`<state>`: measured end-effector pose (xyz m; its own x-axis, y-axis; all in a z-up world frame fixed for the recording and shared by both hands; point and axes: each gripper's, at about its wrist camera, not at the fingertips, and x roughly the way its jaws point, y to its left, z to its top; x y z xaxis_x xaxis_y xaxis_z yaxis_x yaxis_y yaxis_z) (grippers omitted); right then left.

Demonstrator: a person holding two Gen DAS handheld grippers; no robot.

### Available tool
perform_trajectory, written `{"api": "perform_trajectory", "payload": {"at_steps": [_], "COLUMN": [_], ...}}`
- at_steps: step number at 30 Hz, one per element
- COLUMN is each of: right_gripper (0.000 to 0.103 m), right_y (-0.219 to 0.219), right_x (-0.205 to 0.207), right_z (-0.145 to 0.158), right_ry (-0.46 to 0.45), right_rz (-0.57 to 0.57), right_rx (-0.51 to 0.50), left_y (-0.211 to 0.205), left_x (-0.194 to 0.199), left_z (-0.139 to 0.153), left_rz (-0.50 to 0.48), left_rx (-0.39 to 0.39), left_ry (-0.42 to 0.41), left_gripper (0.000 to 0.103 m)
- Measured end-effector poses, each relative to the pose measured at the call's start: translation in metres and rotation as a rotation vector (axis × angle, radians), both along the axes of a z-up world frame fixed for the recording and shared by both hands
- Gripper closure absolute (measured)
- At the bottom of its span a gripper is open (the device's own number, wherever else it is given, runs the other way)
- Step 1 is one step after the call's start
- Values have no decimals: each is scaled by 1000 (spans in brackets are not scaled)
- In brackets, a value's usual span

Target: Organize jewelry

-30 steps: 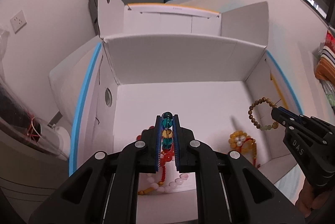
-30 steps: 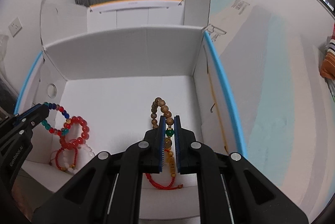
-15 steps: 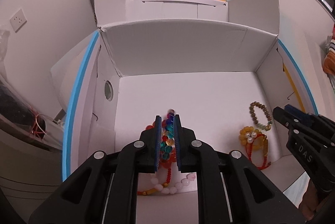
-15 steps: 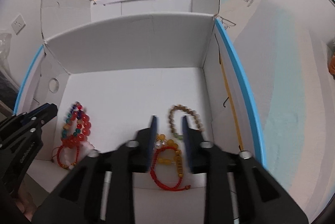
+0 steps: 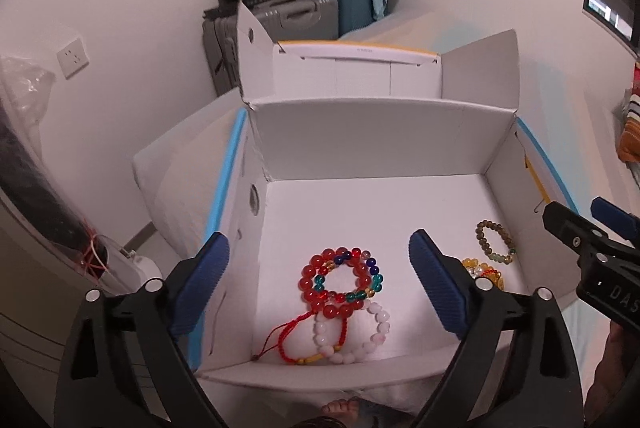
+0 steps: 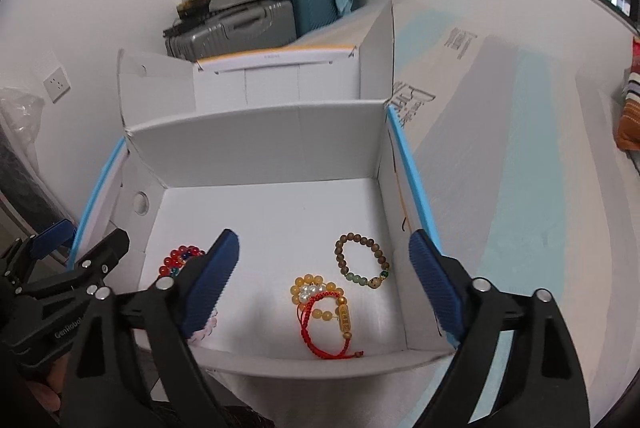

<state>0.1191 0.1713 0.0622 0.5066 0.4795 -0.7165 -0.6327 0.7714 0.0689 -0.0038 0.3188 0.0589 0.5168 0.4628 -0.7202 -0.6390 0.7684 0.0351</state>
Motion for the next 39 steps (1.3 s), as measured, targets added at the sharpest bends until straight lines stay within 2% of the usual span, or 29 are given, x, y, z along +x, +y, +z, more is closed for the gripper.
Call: {"api": "perform_trajectory", "payload": {"at_steps": [4, 8, 21, 30, 39], "right_gripper": [10, 8, 8, 8, 8], "right_y": [-13, -24, -48, -63, -64], "right_x": [-16, -31, -78, -99, -101], "right_z": [9, 13, 5, -4, -6], "right_ry": [-34, -53, -87, -98, -106], "right_rz": [-5, -10, -4, -2, -5], "right_rx": [17, 25, 4, 2, -6], "left_y": [-12, -21, -50, -59, -54], "left_x": [-20, -41, -88, -100, -101], "left_z": [8, 11, 1, 0, 1], "left_rz": [6, 15, 9, -3, 14], "left_rx": [25, 36, 39, 40, 19], "left_ry": [-36, -57, -73, -80, -85], "left_gripper": [6, 6, 6, 6, 6]}}
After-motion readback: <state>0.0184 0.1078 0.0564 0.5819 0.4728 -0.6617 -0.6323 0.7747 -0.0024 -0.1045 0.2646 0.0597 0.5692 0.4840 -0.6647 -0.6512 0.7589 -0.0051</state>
